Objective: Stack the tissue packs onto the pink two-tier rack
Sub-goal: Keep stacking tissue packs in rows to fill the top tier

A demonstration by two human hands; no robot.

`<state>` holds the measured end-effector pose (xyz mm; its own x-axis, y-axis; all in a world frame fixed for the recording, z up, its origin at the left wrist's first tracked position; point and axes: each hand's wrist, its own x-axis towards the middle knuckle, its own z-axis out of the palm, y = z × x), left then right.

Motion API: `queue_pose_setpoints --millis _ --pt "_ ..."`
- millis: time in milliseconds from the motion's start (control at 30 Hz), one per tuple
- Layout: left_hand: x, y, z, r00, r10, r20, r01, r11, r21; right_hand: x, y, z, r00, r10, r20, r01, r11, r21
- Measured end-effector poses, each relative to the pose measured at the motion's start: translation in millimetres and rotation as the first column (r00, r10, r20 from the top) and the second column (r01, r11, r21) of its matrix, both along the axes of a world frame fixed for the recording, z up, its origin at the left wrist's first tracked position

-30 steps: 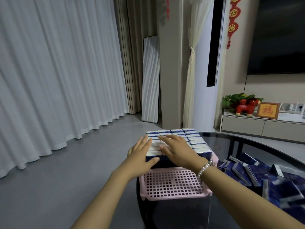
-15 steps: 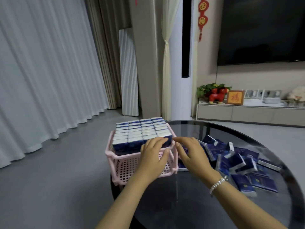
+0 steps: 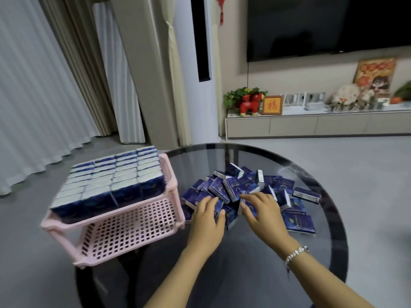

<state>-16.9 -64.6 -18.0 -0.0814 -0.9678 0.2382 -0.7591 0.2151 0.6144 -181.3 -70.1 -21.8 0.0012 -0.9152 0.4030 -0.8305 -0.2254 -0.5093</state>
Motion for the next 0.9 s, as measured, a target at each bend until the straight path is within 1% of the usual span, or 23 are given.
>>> queue_pose_setpoints --millis 133,233,333,433,500,567,633,733,900 --pt "-6.6 -28.0 -5.7 0.992 0.111 0.064 -0.112 0.994 0.014 -4.1 -20.9 -10.0 1.000 -0.005 0.012 0.004 0.997 0.082" --pt "-4.4 -50.0 -7.2 0.974 0.150 0.172 -0.168 0.982 0.092 -0.4 -36.4 -14.2 0.999 -0.023 0.043 0.017 0.990 0.137" --pt "-0.3 -63.0 -10.8 0.963 0.162 0.216 -0.201 0.965 0.171 5.7 -49.2 -17.6 0.996 -0.061 0.063 0.047 0.977 0.207" --pt "3.0 -70.9 -13.7 0.946 0.173 0.276 -0.229 0.955 0.186 9.4 -64.4 -17.2 0.995 -0.085 0.058 0.068 0.964 0.256" --pt "4.4 -76.1 -13.9 0.934 0.157 0.322 -0.232 0.949 0.212 11.4 -74.4 -15.6 0.992 -0.081 0.093 0.052 0.958 0.284" --pt "5.4 -79.5 -14.1 0.928 0.125 0.352 -0.215 0.949 0.229 14.6 -79.4 -14.3 0.984 -0.069 0.162 0.013 0.947 0.322" --pt "6.1 -78.9 -14.3 0.934 0.105 0.343 -0.195 0.951 0.240 17.7 -78.1 -15.2 0.972 -0.055 0.227 -0.026 0.940 0.339" --pt "6.8 -71.0 -16.1 0.954 0.115 0.278 -0.183 0.956 0.231 20.6 -68.0 -16.9 0.948 -0.038 0.317 -0.079 0.934 0.348" --pt "6.6 -36.0 -22.3 0.943 0.161 0.292 -0.204 0.972 0.121 21.2 -43.1 -18.4 0.916 0.046 0.398 -0.182 0.932 0.313"
